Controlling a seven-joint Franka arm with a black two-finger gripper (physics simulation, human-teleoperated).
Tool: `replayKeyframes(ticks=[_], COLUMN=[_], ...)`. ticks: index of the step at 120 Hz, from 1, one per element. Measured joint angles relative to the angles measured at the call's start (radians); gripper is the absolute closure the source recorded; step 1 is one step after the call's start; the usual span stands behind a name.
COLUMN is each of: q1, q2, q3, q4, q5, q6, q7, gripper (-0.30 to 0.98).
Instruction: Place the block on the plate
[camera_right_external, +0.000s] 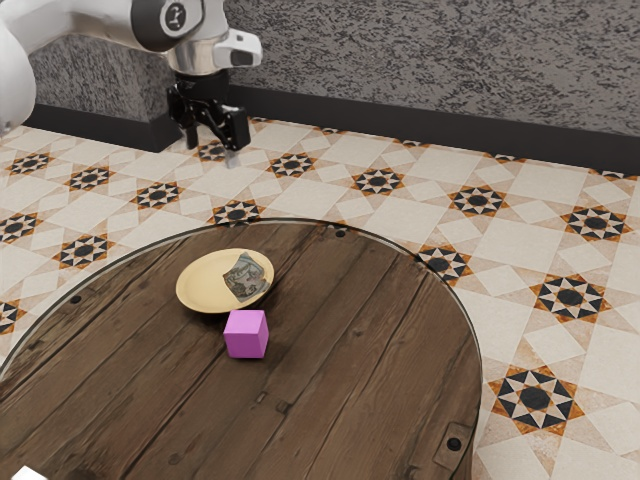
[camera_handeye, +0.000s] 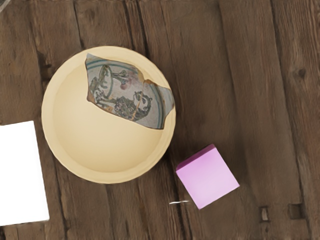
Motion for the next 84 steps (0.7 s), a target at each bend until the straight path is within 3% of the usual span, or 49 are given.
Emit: replayKeyframes(ticks=[53, 84], q1=[0.0, 0.007], q2=[0.013, -0.003], q3=[-0.043, -0.052], q4=[-0.288, -0.487], q5=[0.017, -0.109], q6=[0.086, 0.268], q7=[0.157, 0.205], gripper=[0.0, 0.0])
